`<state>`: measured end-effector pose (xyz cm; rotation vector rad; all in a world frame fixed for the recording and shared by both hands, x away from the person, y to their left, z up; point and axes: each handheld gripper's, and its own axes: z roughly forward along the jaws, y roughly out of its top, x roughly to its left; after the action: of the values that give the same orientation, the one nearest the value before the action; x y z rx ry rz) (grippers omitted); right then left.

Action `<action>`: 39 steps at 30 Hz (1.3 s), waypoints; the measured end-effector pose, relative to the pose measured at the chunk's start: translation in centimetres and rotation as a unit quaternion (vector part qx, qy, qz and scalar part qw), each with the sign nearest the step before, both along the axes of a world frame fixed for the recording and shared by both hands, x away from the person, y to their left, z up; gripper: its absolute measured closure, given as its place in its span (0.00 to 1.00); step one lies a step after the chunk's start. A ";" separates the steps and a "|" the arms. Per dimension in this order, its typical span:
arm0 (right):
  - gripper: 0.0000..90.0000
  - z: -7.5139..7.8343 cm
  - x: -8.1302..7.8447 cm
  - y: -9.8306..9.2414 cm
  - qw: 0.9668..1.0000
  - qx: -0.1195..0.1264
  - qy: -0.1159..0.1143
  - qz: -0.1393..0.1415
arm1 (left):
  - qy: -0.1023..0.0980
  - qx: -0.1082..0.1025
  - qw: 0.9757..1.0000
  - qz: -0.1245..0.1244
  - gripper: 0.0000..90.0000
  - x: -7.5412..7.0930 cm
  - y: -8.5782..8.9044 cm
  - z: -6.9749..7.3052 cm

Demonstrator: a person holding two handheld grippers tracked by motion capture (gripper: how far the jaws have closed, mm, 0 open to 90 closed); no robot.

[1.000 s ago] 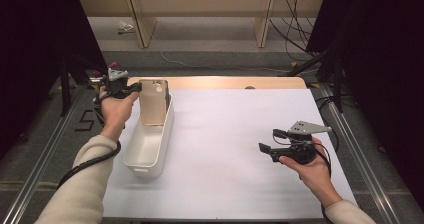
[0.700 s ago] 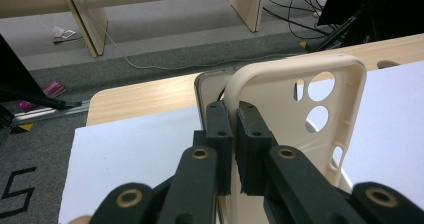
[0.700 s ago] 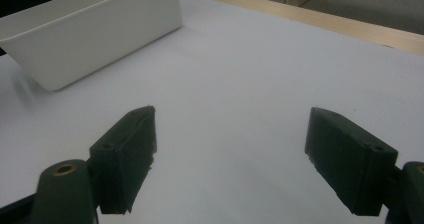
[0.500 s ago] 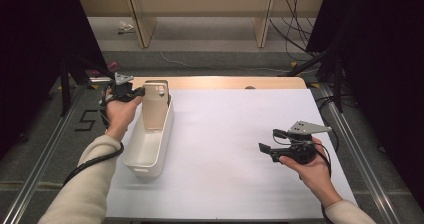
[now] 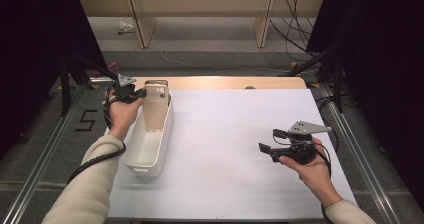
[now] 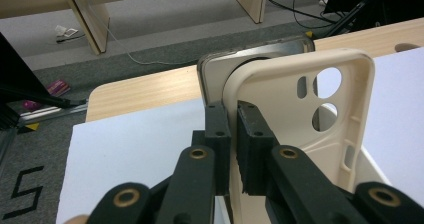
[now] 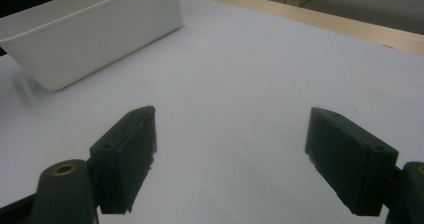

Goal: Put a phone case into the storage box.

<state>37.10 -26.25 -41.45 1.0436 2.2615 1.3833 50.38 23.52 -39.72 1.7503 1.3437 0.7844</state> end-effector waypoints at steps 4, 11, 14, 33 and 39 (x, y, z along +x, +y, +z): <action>0.24 0.0 0.0 0.0 1.000 0.000 0.000 0.000 | 0.000 0.009 1.000 0.000 0.92 0.1 0.0 -0.2; 0.24 0.0 0.0 0.0 1.000 0.000 0.000 0.000 | 0.000 0.022 1.000 0.002 0.89 0.4 0.0 -0.4; 0.24 0.0 0.0 0.0 1.000 0.000 0.001 0.000 | 0.001 0.028 1.000 0.005 0.87 0.4 0.0 -0.5; 0.23 0.0 0.0 0.0 1.000 0.000 0.000 0.000 | -0.018 0.029 0.999 -0.004 0.51 -0.8 -0.3 1.0; 0.23 0.0 0.0 0.0 1.000 -0.001 0.001 0.000 | -0.017 0.007 0.999 -0.032 0.32 -2.7 -0.3 2.0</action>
<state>37.10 -26.22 -41.50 1.0449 2.2626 1.3803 47.72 23.24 -37.72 1.7746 1.2566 0.7855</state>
